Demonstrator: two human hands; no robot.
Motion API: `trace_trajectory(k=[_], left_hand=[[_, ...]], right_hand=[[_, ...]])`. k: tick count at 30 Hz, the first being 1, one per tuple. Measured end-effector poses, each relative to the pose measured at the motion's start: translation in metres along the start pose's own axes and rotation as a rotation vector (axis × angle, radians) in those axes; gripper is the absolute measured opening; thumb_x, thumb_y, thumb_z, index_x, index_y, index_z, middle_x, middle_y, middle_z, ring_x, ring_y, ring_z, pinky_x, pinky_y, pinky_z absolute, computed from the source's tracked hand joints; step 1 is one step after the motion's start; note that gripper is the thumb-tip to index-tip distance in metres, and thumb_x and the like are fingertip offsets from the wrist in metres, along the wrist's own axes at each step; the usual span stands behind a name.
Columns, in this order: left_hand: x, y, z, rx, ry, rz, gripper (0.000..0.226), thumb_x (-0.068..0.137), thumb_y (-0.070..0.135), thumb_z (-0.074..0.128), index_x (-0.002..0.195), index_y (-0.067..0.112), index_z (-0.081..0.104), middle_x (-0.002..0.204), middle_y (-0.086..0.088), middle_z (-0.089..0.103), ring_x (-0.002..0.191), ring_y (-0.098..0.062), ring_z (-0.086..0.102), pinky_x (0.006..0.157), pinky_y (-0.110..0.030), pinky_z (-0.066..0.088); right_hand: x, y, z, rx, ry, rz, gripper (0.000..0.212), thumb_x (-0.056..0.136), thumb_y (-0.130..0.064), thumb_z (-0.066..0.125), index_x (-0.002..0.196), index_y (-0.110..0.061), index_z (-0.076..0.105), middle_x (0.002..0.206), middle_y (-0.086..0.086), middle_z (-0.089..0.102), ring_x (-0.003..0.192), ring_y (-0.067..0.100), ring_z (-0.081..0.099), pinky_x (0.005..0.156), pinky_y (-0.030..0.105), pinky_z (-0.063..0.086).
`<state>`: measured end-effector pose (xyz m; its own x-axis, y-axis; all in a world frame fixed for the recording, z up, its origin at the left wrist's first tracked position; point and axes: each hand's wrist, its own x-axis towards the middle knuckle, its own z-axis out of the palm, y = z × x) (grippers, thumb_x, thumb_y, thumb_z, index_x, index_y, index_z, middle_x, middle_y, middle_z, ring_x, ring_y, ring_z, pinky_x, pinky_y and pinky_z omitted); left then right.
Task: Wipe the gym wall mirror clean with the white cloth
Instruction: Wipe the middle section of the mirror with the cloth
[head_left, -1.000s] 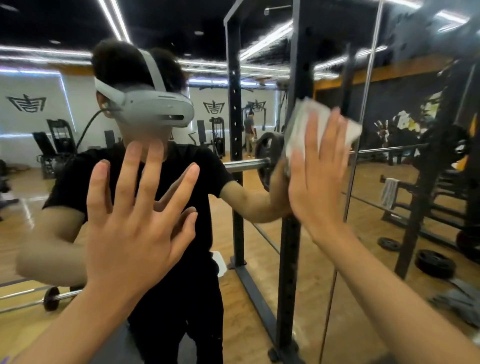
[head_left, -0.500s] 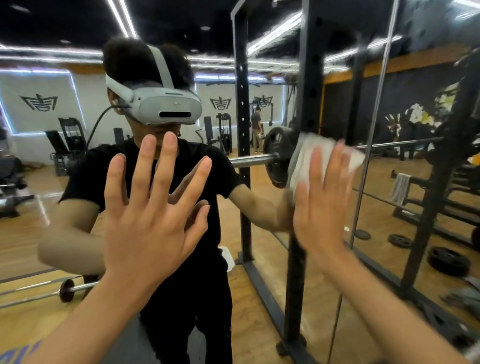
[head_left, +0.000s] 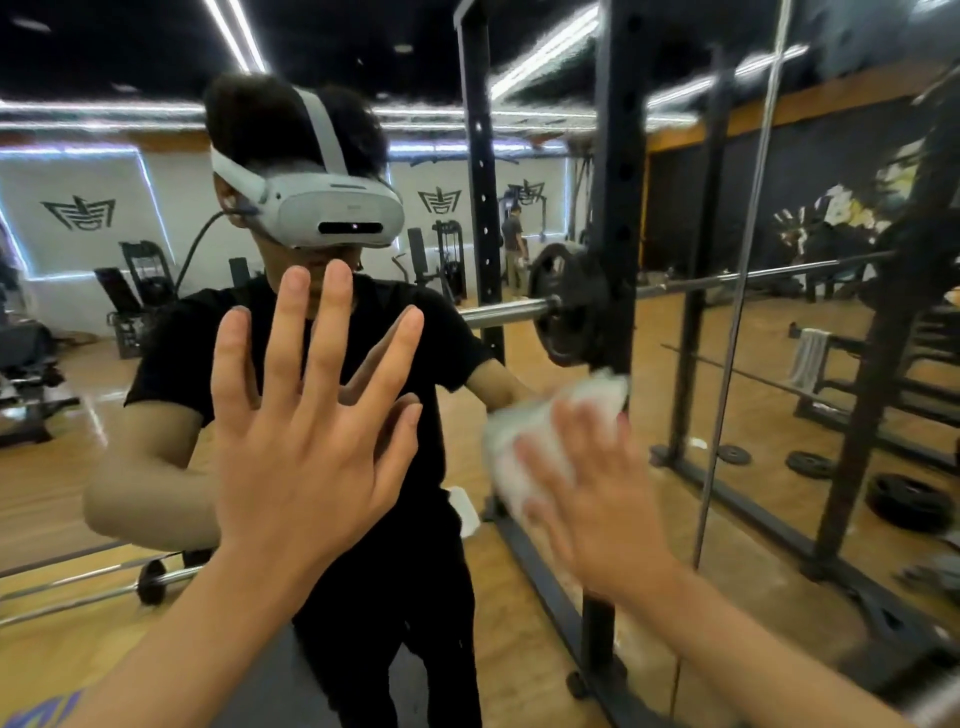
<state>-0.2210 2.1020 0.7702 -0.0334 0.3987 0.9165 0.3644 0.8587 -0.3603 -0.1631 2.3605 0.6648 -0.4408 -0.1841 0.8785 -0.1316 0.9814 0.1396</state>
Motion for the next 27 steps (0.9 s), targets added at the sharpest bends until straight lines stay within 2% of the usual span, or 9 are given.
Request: trace_trajectory(k=[3, 5, 10, 15, 17, 19, 22, 24, 27], left_hand=[[0.001, 0.000, 0.000, -0.013, 0.002, 0.003, 0.063, 0.108, 0.042, 0.048, 0.167, 0.024, 0.032, 0.173, -0.023, 0.019, 0.160, -0.042, 0.017, 0.128, -0.063, 0.015], [0.001, 0.000, -0.001, -0.015, -0.003, 0.002, 0.063, 0.108, 0.042, 0.047, 0.167, 0.024, 0.031, 0.173, -0.022, 0.019, 0.161, -0.042, 0.017, 0.128, -0.063, 0.015], [-0.001, -0.002, -0.001, -0.027, 0.001, 0.007, 0.064, 0.108, 0.041, 0.045, 0.167, 0.021, 0.031, 0.173, -0.022, 0.019, 0.161, -0.041, 0.018, 0.128, -0.063, 0.015], [-0.001, -0.001, -0.001, -0.018, -0.007, 0.000, 0.064, 0.107, 0.040, 0.046, 0.167, 0.022, 0.031, 0.174, -0.021, 0.016, 0.162, -0.041, 0.014, 0.129, -0.063, 0.013], [0.000, -0.001, 0.000, -0.012, -0.006, -0.002, 0.065, 0.107, 0.041, 0.047, 0.167, 0.022, 0.032, 0.174, -0.021, 0.016, 0.162, -0.040, 0.013, 0.129, -0.062, 0.010], [-0.001, -0.001, 0.000, -0.006, 0.001, -0.006, 0.064, 0.107, 0.041, 0.047, 0.167, 0.022, 0.032, 0.174, -0.021, 0.017, 0.162, -0.040, 0.013, 0.129, -0.061, 0.009], [0.000, -0.001, 0.000, -0.007, 0.009, -0.002, 0.064, 0.107, 0.041, 0.047, 0.166, 0.022, 0.033, 0.173, -0.021, 0.019, 0.161, -0.041, 0.016, 0.129, -0.061, 0.011], [0.000, 0.000, 0.000, -0.010, 0.005, 0.000, 0.063, 0.107, 0.041, 0.047, 0.166, 0.022, 0.034, 0.173, -0.022, 0.020, 0.161, -0.041, 0.017, 0.129, -0.062, 0.013], [-0.001, -0.001, 0.002, 0.005, 0.008, -0.003, 0.063, 0.107, 0.041, 0.048, 0.165, 0.022, 0.036, 0.173, -0.022, 0.021, 0.160, -0.042, 0.018, 0.128, -0.063, 0.015]], right_hand=[[0.102, -0.004, -0.032, 0.082, 0.222, 0.353, 0.058, 0.114, -0.039, 0.023, 0.169, -0.026, 0.007, 0.176, 0.012, -0.007, 0.162, 0.031, -0.009, 0.130, 0.057, -0.002], [0.132, -0.029, -0.034, 0.124, 0.294, 0.452, 0.059, 0.113, -0.042, 0.017, 0.169, -0.024, 0.006, 0.175, 0.015, -0.007, 0.162, 0.034, -0.011, 0.129, 0.059, -0.005], [0.037, -0.090, 0.015, 0.086, 0.082, 0.144, 0.062, 0.112, -0.041, 0.028, 0.168, -0.033, 0.003, 0.176, 0.012, -0.008, 0.162, 0.037, -0.004, 0.128, 0.063, 0.000], [-0.047, -0.020, 0.024, -0.013, -0.086, -0.068, 0.059, 0.112, -0.049, 0.027, 0.168, -0.038, 0.012, 0.177, 0.002, 0.000, 0.163, 0.028, 0.003, 0.130, 0.053, 0.004], [0.004, 0.016, -0.003, 0.036, -0.009, -0.017, 0.061, 0.112, -0.050, 0.026, 0.168, -0.036, 0.006, 0.177, 0.003, -0.008, 0.163, 0.030, -0.004, 0.130, 0.056, -0.002], [0.084, 0.041, -0.032, 0.066, 0.123, 0.176, 0.063, 0.112, -0.053, 0.020, 0.168, -0.033, 0.000, 0.176, 0.006, -0.013, 0.162, 0.030, -0.011, 0.129, 0.057, -0.008], [0.146, 0.047, -0.048, 0.037, 0.299, 0.403, 0.062, 0.113, -0.049, 0.020, 0.169, -0.024, 0.007, 0.175, 0.016, -0.003, 0.162, 0.036, -0.005, 0.129, 0.060, -0.004], [0.114, 0.029, -0.029, 0.043, 0.332, 0.414, 0.059, 0.113, -0.040, 0.026, 0.168, -0.023, 0.011, 0.175, 0.017, 0.001, 0.162, 0.036, -0.003, 0.129, 0.061, 0.000], [0.001, -0.020, 0.017, 0.137, 0.175, 0.405, 0.059, 0.113, -0.040, 0.023, 0.168, -0.027, 0.009, 0.176, 0.013, -0.005, 0.162, 0.036, -0.005, 0.128, 0.063, 0.003]])
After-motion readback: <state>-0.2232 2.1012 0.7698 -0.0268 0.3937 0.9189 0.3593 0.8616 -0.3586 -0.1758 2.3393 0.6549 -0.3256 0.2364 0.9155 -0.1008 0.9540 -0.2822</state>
